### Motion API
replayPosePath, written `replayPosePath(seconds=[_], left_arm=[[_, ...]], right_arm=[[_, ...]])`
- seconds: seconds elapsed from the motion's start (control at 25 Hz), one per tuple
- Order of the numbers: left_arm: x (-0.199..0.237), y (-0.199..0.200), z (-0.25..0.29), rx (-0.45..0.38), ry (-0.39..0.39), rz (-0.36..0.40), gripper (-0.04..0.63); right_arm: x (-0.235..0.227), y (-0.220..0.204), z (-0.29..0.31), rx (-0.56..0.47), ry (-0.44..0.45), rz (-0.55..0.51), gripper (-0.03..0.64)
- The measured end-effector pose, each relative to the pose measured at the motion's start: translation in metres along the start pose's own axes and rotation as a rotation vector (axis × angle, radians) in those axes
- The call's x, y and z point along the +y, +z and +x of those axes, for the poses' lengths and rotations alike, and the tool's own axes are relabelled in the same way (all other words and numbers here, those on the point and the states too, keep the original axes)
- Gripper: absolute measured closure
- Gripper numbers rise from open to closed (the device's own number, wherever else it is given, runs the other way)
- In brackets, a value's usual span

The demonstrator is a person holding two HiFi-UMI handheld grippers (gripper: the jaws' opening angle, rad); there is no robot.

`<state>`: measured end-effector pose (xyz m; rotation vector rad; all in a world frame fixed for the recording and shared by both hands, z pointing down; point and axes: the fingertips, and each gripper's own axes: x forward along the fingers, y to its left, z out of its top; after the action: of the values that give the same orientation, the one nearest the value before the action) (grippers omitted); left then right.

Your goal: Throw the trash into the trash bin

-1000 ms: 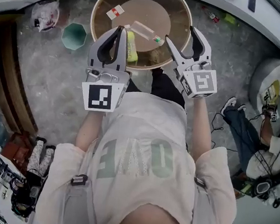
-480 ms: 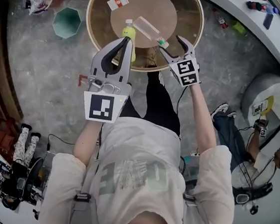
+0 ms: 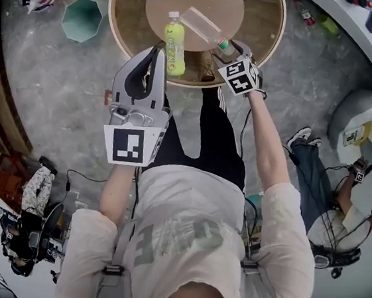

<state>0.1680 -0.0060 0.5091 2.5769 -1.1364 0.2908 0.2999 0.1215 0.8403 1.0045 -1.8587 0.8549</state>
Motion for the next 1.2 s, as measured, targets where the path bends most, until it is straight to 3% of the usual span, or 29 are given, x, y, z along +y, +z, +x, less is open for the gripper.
replayPosePath(seconds=[0.16,0.24,0.44,0.64,0.84,1.0,1.2], left_arm=[[0.006,-0.013,-0.005,0.028,0.01,0.002,0.583],[0.008,-0.018,-0.006,0.038,0.015,0.0,0.583],[0.014,-0.009,-0.011,0.018,0.031,0.0,0.583],[0.015,0.029,-0.021,-0.043,0.041,0.001,0.583],[0.02,0.073,-0.04,-0.115,0.06,0.02,0.584],[0.023,0.118,-0.057,-0.183,0.08,0.042,0.583],[0.037,0.147,-0.091,-0.228,0.154,0.097,0.583]], right_arm=[[-0.006,-0.014,0.011,0.05,-0.052,0.047,0.296],[-0.011,-0.017,0.01,0.055,-0.099,0.045,0.411],[-0.016,-0.008,-0.003,0.026,-0.125,0.057,0.413],[-0.021,0.014,-0.033,-0.011,-0.154,0.112,0.413],[-0.022,0.082,-0.094,-0.166,-0.199,0.152,0.414],[-0.02,0.16,-0.148,-0.34,-0.252,0.079,0.414],[0.01,0.229,-0.206,-0.484,-0.243,0.002,0.414]])
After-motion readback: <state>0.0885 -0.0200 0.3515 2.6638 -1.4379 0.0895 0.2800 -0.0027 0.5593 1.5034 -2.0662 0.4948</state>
